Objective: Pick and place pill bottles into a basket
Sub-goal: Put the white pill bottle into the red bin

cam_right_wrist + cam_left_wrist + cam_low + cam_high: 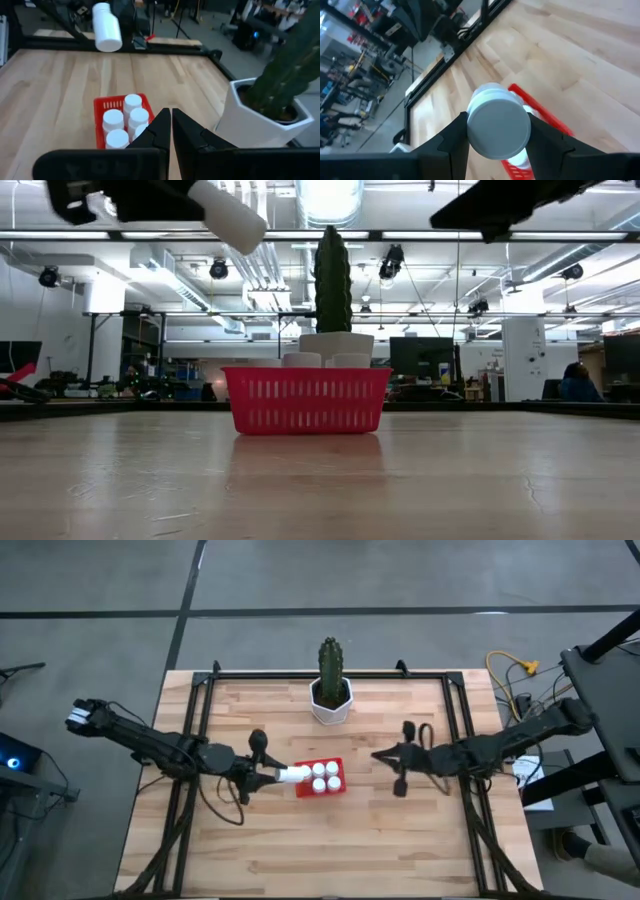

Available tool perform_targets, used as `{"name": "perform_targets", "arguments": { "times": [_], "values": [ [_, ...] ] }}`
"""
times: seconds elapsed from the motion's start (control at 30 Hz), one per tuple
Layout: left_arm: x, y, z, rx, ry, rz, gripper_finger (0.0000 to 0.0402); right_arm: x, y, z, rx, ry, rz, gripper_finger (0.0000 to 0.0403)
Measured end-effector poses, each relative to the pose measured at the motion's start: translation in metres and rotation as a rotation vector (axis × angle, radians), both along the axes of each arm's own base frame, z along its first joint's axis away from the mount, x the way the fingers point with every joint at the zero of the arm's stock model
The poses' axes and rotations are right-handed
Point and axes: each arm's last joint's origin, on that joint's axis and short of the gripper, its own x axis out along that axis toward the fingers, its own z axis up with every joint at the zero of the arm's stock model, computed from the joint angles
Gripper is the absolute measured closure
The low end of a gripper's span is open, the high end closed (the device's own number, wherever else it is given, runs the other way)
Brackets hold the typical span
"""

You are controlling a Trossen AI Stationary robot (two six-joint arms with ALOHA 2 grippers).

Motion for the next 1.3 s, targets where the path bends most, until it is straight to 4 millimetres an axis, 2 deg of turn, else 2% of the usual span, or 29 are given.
{"name": "perform_targets", "arguments": {
  "times": [0.2,0.43,0.67,0.9,1.13,1.3],
  "values": [
    [0.024,0.015,0.009,-0.080,0.109,0.039,0.0260,-0.027,-0.008,-0.005,-0.045,-0.035,0.072,0.0395],
    [0.049,0.022,0.007,-0.125,0.274,0.099,0.0260,-0.040,-0.011,-0.020,-0.056,-0.023,0.098,0.0395],
    [0.072,0.018,0.014,-0.130,0.525,0.131,0.0260,-0.040,-0.012,-0.027,-0.055,-0.004,0.097,0.0395],
    [0.094,0.012,0.020,-0.166,0.668,0.076,0.0260,-0.040,-0.012,-0.028,-0.061,0.006,0.098,0.0395],
    [0.111,0.008,0.010,-0.175,0.742,0.049,0.0260,-0.040,-0.012,-0.032,-0.050,0.037,0.093,0.0395],
    [0.114,0.007,0.005,-0.178,0.761,0.032,0.0260,-0.041,-0.012,-0.033,-0.052,0.049,0.092,0.0395]
  ]
}}
